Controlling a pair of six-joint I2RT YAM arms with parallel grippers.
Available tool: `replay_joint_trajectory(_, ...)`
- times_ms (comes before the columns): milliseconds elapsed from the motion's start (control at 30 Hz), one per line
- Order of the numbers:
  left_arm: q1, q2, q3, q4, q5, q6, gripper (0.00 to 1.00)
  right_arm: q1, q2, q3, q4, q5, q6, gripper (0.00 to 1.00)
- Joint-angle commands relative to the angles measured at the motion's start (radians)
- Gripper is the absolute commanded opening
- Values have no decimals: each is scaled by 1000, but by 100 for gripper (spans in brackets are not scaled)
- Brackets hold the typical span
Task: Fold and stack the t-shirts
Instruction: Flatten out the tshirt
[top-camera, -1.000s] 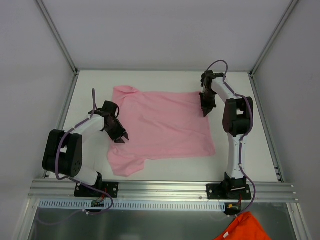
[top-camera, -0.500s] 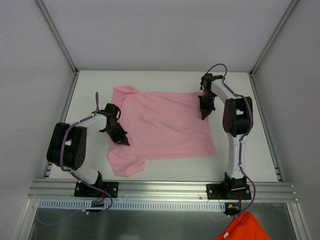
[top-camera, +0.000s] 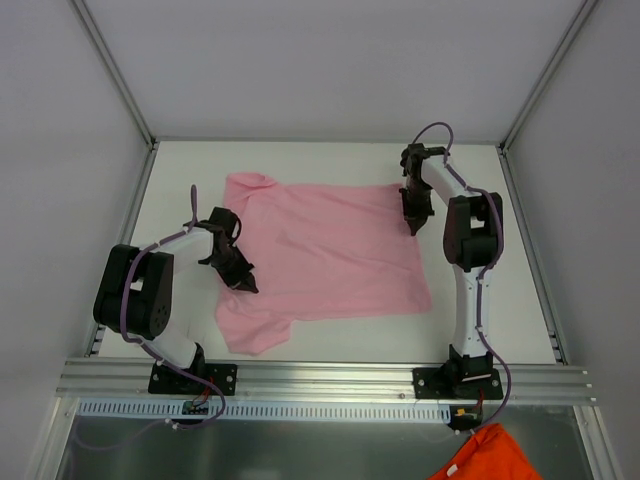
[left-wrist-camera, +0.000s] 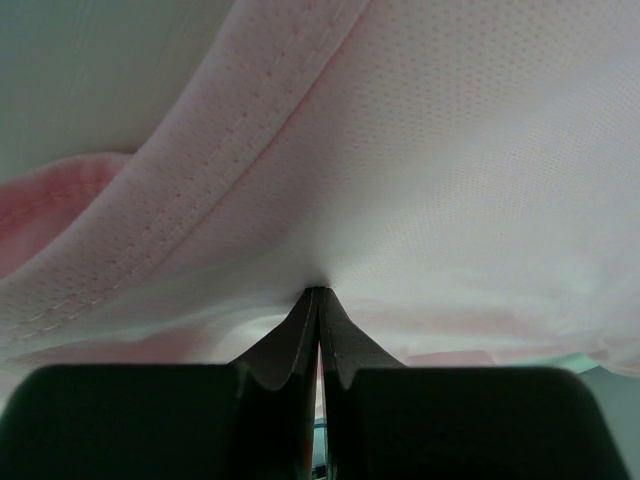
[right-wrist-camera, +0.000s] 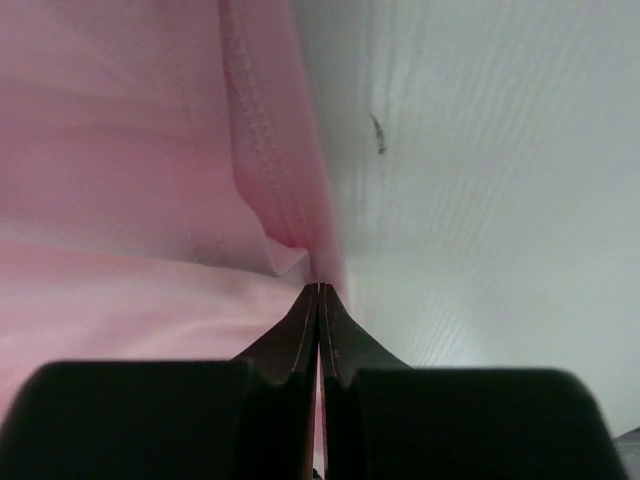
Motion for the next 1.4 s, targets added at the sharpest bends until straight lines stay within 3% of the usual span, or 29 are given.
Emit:
replay_joint_trajectory(0, 16, 5, -2, -81, -68, 13, 0, -6, 11, 60, -41, 109, -24, 1)
replay_joint_trajectory(300, 33, -7, -3, -106, -79, 30, 0, -10, 9, 81, 43, 157, -42, 1)
replay_joint_trajectory(467, 33, 8, 8, -86, -62, 25, 0, -10, -145, 0, 122, 7, -21, 1)
replay_joint_trajectory(533, 33, 17, 15, -80, -58, 25, 0, -10, -179, 6, 94, -127, -1, 1)
replay_joint_trajectory(633, 34, 28, 38, -72, -64, 23, 0, 6, -199, 12, -13, -202, 37, 1)
replay_joint_trajectory(767, 34, 36, 55, -58, -56, 13, 0, 64, -279, -121, -6, -141, 33, 1)
replay_joint_trajectory(1033, 34, 45, 51, -37, -56, 10, 0, 81, -319, -303, -7, -191, 34, 1)
replay_joint_trajectory(1367, 36, 13, 78, -77, -91, 13, 0, 110, -265, -321, 23, -168, 36, 1)
